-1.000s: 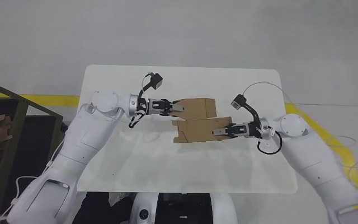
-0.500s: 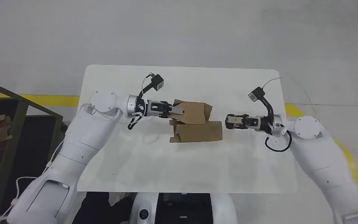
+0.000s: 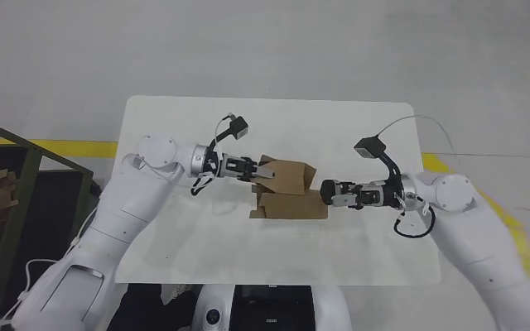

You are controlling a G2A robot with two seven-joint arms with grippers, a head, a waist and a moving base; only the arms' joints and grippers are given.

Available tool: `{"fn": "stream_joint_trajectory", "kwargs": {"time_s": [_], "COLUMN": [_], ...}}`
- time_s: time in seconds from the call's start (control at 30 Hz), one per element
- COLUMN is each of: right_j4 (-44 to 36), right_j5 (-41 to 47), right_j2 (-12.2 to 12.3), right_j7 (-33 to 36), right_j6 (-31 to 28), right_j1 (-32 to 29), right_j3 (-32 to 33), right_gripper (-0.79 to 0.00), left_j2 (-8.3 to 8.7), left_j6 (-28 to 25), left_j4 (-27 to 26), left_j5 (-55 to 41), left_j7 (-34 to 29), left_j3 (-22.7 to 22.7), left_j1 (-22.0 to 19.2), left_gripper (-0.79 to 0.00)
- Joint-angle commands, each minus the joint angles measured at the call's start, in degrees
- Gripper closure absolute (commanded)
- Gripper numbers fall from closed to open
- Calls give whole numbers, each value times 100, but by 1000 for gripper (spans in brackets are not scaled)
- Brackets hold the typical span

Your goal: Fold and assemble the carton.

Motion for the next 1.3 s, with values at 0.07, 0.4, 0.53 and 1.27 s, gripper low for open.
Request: {"fn": "stream_joint_trajectory", "kwargs": {"time_s": [0.07, 0.4, 0.53, 1.27], "right_j4": [178, 681, 785, 1282], "right_j5": [84, 52, 0, 876], "right_j2": [-75, -253, -293, -588], "right_j7": [-14, -80, -128, 77], "right_j6": [-13, -34, 1, 77], "right_j1": [194, 520, 574, 791], "right_j3": [-222, -608, -646, -901], "right_gripper": [-542, -637, -631, -422], "left_j2": [-13, -28, -24, -3], "left_j6": [-44, -96, -110, -116], "left_j4": [-30, -96, -140, -103], "left_j5": [-39, -119, -143, -177], "left_j7": [-57, -128, -151, -134], "left_j3": [52, 106, 96, 34], "left_j1": [-18, -23, -12, 56], "left_gripper": [0, 0, 0, 0]}}
